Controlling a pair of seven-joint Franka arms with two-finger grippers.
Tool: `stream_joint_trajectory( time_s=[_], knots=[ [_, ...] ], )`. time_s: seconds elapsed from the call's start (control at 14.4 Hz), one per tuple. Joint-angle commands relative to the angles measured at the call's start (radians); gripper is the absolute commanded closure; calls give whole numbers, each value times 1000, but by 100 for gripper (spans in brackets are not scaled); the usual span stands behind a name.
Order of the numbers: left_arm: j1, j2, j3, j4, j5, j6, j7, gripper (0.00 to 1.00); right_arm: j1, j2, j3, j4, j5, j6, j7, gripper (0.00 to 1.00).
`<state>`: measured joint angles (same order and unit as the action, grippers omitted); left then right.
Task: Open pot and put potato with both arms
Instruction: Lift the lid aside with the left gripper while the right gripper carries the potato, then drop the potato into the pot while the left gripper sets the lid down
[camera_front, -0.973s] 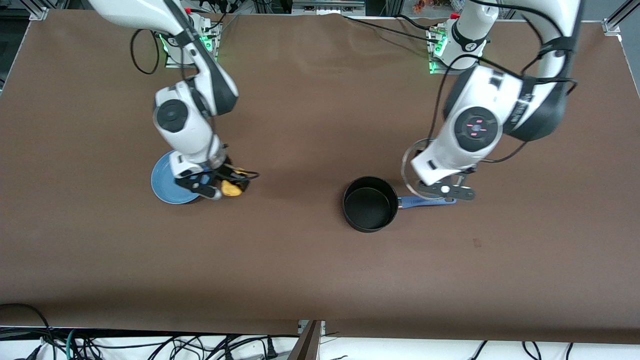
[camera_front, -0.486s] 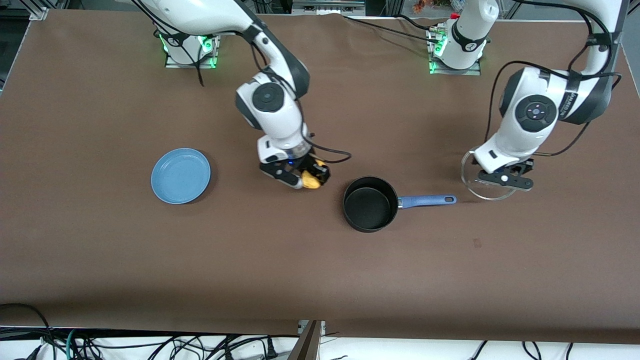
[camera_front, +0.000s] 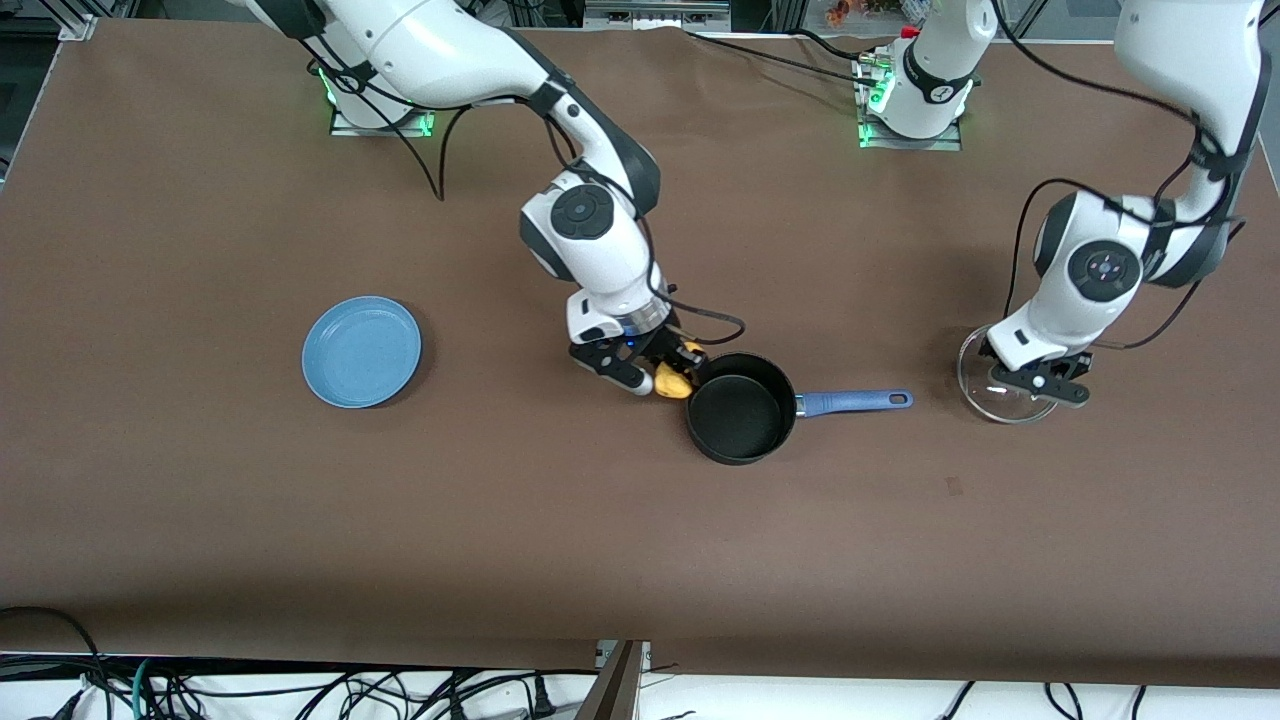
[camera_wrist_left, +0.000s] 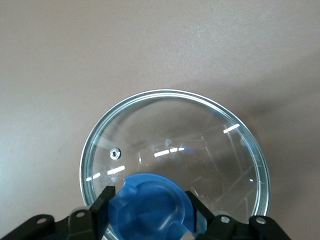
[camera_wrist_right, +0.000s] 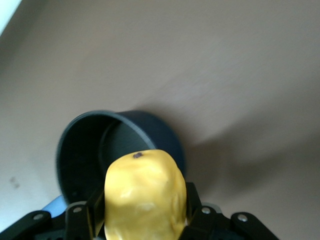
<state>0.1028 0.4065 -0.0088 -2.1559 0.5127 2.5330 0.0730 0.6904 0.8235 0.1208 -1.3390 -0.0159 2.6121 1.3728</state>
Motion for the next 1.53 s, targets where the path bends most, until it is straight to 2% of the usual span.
stream_joint_trajectory(
  time_s=[0.0, 0.07, 0.14, 0.35, 0.49, 0.63, 0.69, 0.76, 0.9, 1.04, 1.25, 1.39, 1.46],
  knots=[
    [9, 69, -11, 116, 47, -22, 7, 65, 26, 63, -9, 64, -6, 74, 40, 35],
    [6, 64, -11, 120, 46, -22, 5, 15, 35, 78, -7, 78, -4, 98, 43, 35],
    [11, 57, -14, 132, 47, -26, 8, 0, 44, 98, -7, 98, -4, 117, 46, 35],
    [3, 2, -28, 139, 46, -80, 10, 0, 61, 143, -7, 158, -3, 121, 46, 35],
    [3, -66, -71, 140, 29, -159, 10, 0, 67, 163, -7, 179, -3, 123, 46, 34],
    [3, -142, -126, 163, -14, -276, 8, 0, 69, 174, -7, 192, -3, 134, 43, 28],
    [3, -184, -152, 194, -117, -351, 7, 0, 67, 172, -9, 192, -4, 134, 39, 9],
    [3, -205, -172, 253, -217, -449, 7, 0, 67, 171, -13, 192, -10, 132, 25, 0],
    [2, -206, -209, 435, -279, -697, 8, 0, 58, 163, -16, 195, -13, 99, 0, 0],
    [1, -203, -261, 594, -280, -859, 7, 0, 54, 142, -36, 210, -13, -27, -62, 0],
    [3, -207, -266, 707, -327, -948, 8, 0, 41, 70, -88, 219, -12, -274, -298, 0],
    [6, -259, -241, 706, -400, -962, 11, 0, -4, 19, -96, 219, -9, -415, -473, 0],
    [-3, -285, -197, 676, -434, -968, 11, 0, -37, -12, -92, 219, -4, -496, -567, 0]
  ],
)
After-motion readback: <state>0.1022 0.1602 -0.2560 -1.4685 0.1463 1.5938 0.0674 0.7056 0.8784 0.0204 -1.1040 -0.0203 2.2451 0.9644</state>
